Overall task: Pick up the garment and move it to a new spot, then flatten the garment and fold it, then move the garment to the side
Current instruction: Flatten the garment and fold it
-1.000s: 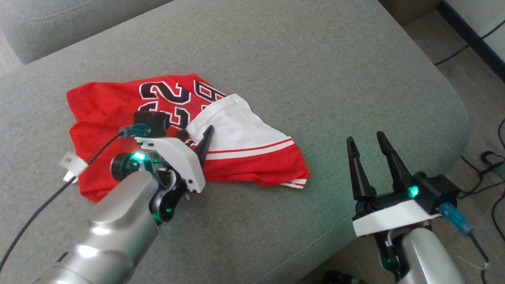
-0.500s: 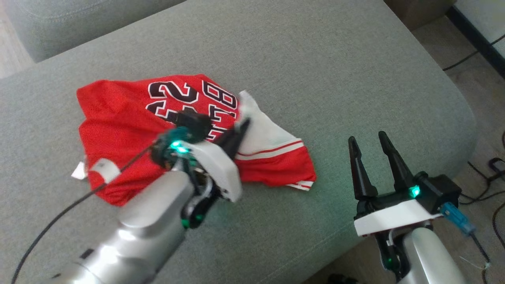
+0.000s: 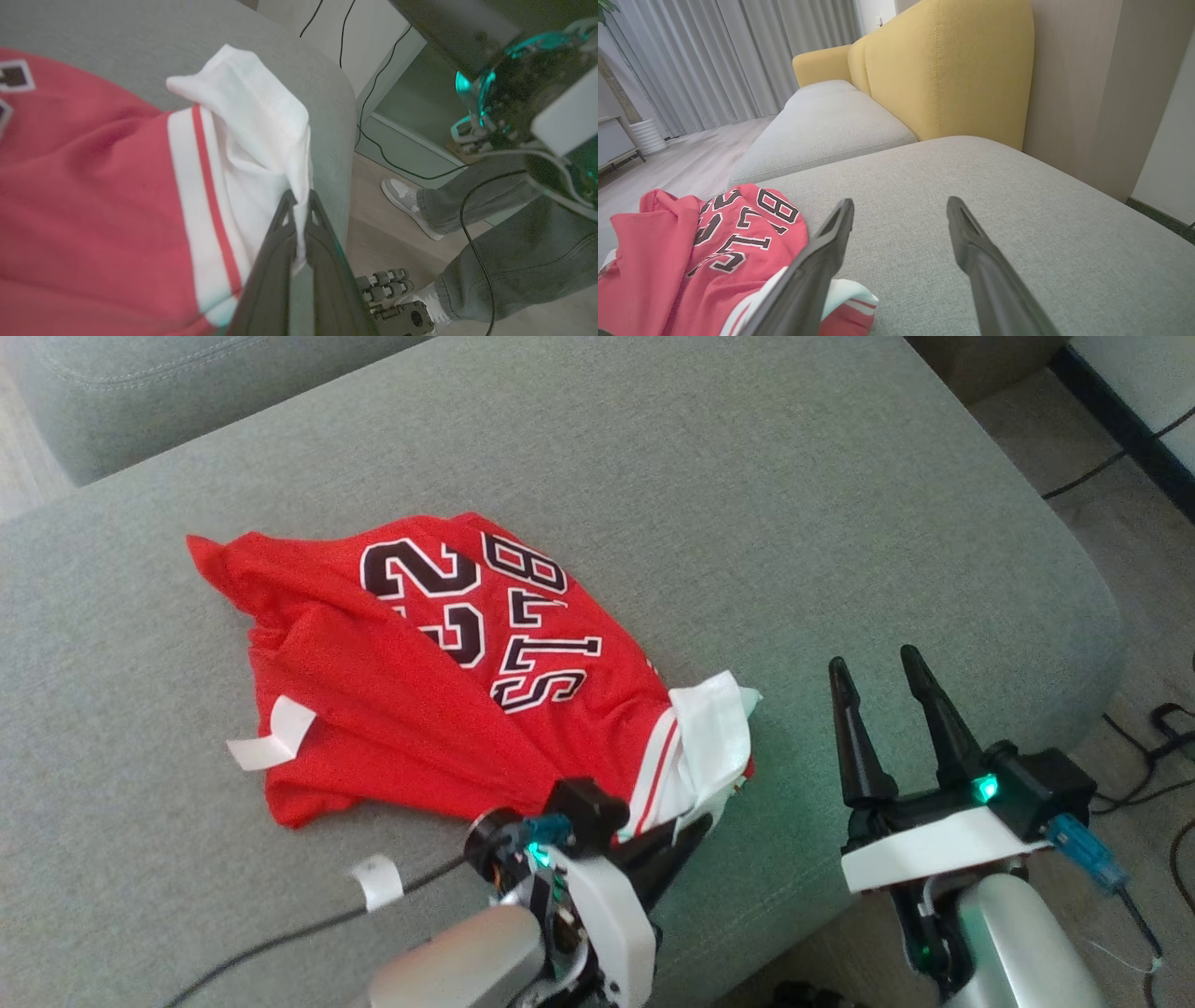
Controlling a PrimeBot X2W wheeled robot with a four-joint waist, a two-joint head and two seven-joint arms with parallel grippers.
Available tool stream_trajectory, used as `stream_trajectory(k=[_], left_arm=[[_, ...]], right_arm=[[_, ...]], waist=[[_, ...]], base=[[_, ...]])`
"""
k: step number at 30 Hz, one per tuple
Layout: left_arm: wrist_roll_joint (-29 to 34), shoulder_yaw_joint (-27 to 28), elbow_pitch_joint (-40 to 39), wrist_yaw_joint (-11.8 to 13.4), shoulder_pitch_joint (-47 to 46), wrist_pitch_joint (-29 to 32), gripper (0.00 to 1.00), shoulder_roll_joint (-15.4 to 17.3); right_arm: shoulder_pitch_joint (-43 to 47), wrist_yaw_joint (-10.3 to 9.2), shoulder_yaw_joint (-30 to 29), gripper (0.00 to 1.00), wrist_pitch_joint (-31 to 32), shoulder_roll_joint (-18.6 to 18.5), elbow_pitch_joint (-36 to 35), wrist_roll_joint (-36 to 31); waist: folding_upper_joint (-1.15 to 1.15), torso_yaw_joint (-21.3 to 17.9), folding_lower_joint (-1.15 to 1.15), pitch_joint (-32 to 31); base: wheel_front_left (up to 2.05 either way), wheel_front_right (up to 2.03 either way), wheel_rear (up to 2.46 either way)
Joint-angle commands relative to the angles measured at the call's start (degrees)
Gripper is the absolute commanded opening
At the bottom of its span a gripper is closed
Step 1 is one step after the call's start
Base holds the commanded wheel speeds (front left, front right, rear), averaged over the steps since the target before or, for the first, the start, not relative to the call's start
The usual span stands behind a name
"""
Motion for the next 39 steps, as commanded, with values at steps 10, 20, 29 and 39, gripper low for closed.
stream_trajectory(k=[10,20,29,39], left_arm=[[-3.56,5.38,0.61,0.57,3.41,-8.11,1.0,-0.54],[-7.28,22.19,-8.3,15.62,5.15,-11.6,1.0,16.07],[-12.03,27.79,-3.38,18.16,6.59,-9.24,1.0,21.27],[-14.73,28.22,1.7,14.01,3.87,-7.48,1.0,19.5]], right_arm=[[-0.93,0.44,1.04,1.0,-0.62,-0.1,-1.34,0.15],[-0.17,0.44,0.23,1.0,-0.62,-0.1,-1.7,-0.26],[-0.62,0.44,1.04,1.0,-0.62,-0.1,-1.71,-0.19],[-1.26,0.44,1.43,1.0,-0.62,-0.1,-1.51,-0.48]], waist=[[0.0,-0.76,0.0,-1.49],[0.0,0.39,0.0,-2.27],[0.0,0.37,0.0,-1.45],[0.0,0.01,0.0,-0.54]], base=[[0.0,0.0,0.0],[0.0,0.0,0.0],[0.0,0.0,0.0],[0.0,0.0,0.0]])
